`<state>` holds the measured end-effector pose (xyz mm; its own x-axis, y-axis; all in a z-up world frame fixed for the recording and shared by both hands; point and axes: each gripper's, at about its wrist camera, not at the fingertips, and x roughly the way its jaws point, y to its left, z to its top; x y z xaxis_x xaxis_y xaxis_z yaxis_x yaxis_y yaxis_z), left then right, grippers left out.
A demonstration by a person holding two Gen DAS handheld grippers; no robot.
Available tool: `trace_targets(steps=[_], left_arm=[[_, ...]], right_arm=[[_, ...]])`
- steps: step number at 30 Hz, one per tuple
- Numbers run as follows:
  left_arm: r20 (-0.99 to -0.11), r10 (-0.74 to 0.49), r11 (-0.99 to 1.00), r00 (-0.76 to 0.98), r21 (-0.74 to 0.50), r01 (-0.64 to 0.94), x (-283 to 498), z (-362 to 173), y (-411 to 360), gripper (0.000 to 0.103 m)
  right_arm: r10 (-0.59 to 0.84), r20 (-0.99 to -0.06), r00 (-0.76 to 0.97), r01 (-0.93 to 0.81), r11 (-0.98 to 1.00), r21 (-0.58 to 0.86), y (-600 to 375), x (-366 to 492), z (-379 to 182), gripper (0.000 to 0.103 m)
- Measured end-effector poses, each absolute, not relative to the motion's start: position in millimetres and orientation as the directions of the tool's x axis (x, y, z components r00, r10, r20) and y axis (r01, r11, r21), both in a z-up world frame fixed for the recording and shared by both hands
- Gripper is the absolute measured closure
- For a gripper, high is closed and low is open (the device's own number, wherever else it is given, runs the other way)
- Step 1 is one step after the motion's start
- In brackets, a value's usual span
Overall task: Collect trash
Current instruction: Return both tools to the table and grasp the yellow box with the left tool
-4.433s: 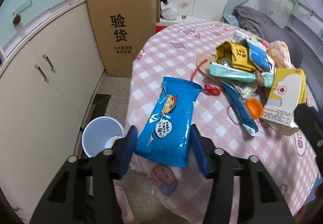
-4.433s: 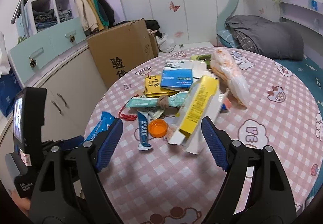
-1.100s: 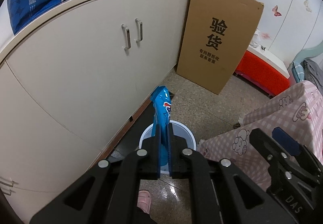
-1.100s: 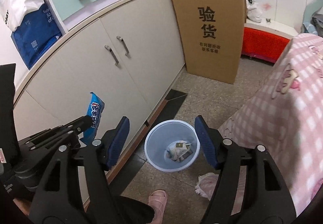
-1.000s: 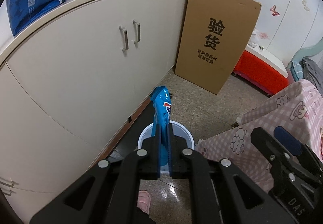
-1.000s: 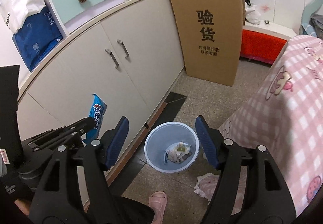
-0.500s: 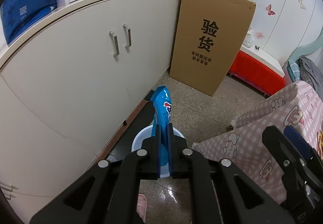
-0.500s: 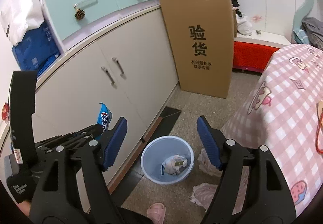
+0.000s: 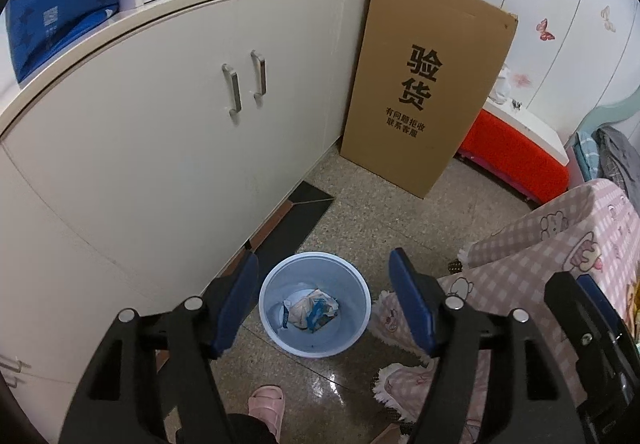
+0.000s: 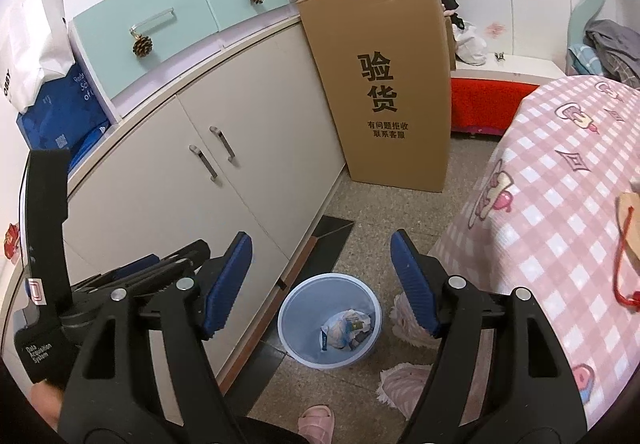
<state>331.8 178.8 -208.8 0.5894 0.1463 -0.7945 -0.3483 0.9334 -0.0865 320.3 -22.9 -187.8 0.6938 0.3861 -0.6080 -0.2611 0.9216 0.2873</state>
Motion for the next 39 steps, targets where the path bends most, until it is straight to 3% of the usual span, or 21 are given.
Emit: trace_targets(steps=[17, 31, 39], left_arm=[[-0.689, 0.041, 0.975, 0.724, -0.13, -0.179, 256, -129, 106, 0.03], [-0.675, -0.292, 0.955, 0.678, -0.164, 0.247, 213, -127, -53, 0.027], [-0.69, -0.433, 0.871, 0.58, -0.156, 0.465, 211, -149, -132, 0.027]], right_arm=[[0.32, -0.502, 0.803, -0.179, 0.934, 0.31, -102, 233, -122, 0.028], [0.03, -0.517, 0.856, 0.127, 0.956, 0.265, -259, 142, -126, 0.027], [-0.029, -0.541, 0.841, 0.238, 0.917, 0.321, -328, 120, -148, 0.027]])
